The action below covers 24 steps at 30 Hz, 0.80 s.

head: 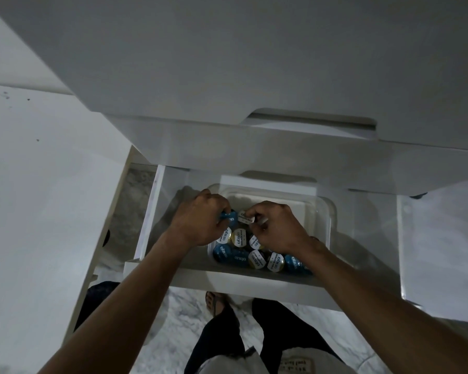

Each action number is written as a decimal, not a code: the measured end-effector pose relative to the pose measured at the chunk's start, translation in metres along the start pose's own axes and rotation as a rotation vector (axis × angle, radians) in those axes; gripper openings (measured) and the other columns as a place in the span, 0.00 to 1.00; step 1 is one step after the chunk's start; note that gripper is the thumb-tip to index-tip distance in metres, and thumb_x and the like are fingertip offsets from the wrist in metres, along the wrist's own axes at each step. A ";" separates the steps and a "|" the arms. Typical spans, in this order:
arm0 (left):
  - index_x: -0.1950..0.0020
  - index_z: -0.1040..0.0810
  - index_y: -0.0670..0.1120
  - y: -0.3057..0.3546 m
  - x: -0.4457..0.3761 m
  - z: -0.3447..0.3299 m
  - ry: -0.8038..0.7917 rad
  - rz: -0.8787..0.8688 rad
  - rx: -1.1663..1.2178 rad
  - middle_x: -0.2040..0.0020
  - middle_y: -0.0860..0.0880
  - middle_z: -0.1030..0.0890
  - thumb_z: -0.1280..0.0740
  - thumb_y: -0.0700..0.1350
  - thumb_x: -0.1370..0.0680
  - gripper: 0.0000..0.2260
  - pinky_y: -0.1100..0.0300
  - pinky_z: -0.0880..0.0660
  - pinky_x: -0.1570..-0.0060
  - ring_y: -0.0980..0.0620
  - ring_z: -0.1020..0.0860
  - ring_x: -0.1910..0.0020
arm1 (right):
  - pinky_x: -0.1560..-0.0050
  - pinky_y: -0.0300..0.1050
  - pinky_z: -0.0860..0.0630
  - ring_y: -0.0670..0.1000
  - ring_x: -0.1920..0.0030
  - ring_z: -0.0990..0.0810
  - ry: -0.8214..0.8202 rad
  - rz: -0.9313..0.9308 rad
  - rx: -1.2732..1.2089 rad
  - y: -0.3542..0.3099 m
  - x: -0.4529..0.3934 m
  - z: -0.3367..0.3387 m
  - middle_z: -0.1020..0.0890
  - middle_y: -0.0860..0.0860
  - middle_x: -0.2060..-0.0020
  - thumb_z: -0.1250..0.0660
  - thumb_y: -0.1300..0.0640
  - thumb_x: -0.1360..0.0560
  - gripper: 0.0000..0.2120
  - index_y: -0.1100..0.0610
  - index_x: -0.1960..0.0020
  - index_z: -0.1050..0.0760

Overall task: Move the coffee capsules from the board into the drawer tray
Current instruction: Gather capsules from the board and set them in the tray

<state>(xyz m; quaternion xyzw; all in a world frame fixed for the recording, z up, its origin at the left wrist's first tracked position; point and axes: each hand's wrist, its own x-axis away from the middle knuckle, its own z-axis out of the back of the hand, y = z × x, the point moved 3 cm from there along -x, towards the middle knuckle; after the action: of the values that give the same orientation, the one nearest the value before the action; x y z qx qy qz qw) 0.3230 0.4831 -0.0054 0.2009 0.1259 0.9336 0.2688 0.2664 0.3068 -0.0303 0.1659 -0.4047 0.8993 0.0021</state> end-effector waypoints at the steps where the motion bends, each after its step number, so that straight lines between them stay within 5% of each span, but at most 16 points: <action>1: 0.45 0.23 0.51 0.001 0.000 0.000 0.016 0.002 -0.004 0.45 0.50 0.20 0.32 0.53 0.25 0.11 0.51 0.23 0.49 0.51 0.26 0.43 | 0.49 0.34 0.25 0.45 0.52 0.21 0.000 -0.010 -0.005 0.000 0.000 0.000 0.18 0.49 0.47 0.30 0.62 0.26 0.13 0.54 0.43 0.20; 14: 0.48 0.22 0.51 0.001 0.005 -0.001 0.083 -0.001 0.023 0.49 0.52 0.18 0.32 0.49 0.24 0.06 0.49 0.21 0.52 0.51 0.23 0.48 | 0.47 0.44 0.22 0.47 0.49 0.21 0.000 0.033 0.027 -0.003 0.000 -0.005 0.19 0.50 0.46 0.30 0.60 0.25 0.13 0.53 0.41 0.21; 24: 0.48 0.20 0.52 0.012 0.023 0.004 0.238 0.133 0.286 0.53 0.55 0.18 0.30 0.50 0.25 0.07 0.54 0.20 0.57 0.57 0.21 0.57 | 0.51 0.29 0.27 0.43 0.50 0.20 0.156 -0.013 -0.183 -0.001 0.007 0.012 0.18 0.46 0.46 0.27 0.56 0.27 0.18 0.50 0.38 0.22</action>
<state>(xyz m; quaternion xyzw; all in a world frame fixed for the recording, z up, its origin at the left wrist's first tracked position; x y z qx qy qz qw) 0.3009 0.4864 0.0092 0.1331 0.2744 0.9391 0.1586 0.2634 0.2977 -0.0205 0.0972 -0.4827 0.8687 0.0544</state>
